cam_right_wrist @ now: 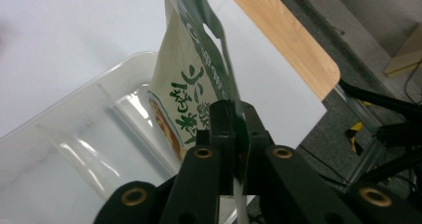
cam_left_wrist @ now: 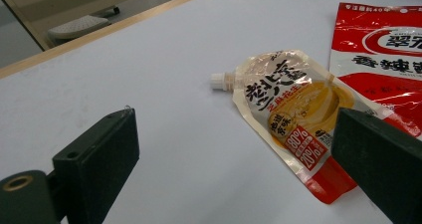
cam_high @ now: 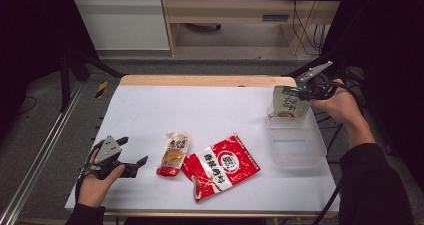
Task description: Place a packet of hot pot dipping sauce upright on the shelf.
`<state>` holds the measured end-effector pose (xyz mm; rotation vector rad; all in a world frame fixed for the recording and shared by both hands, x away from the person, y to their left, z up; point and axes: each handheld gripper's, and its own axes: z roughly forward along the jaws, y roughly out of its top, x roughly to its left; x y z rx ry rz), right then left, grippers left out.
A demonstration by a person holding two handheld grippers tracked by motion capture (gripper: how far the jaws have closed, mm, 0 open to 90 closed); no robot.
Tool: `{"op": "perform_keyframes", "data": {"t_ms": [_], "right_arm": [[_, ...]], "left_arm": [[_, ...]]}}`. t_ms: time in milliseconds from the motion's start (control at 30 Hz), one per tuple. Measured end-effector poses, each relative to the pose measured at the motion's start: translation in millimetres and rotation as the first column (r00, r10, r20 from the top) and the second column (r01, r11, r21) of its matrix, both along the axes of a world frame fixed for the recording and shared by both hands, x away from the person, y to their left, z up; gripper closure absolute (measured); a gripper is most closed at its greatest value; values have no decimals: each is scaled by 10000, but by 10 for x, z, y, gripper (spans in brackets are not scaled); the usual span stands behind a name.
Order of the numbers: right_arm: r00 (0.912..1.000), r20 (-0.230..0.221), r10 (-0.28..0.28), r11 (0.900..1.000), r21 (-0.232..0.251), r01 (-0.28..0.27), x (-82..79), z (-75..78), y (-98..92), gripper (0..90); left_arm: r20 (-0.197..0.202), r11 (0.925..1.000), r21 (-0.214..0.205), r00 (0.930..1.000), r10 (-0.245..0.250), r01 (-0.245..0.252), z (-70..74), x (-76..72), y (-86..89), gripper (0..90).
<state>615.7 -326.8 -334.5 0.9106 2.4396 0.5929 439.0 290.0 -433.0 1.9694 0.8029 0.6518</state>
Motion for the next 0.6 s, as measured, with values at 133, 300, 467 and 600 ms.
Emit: {"op": "perform_keyframes", "data": {"t_ms": [133, 300, 467, 600], "right_arm": [[9999, 13, -166, 9999, 43, 166, -2, -31, -51, 860], [9981, 107, -600, 9978, 297, 597, -1, -57, -82, 743], [9931, 568, -1027, 9945, 279, 1013, -33, -21, -69, 403], [9891, 972, -1108, 9935, 376, 1076, -114, 53, -49, 242]], "left_arm": [[13, 10000, -13, 10000, -10, 10, 0, -7, -8, 47], [-15, 10000, 47, 10000, -11, 11, -3, -5, -8, 47], [-21, 9999, 128, 10000, -23, 23, -3, -5, -8, 47], [5, 9999, 103, 10000, -21, 21, -4, -9, -16, 47]]}}
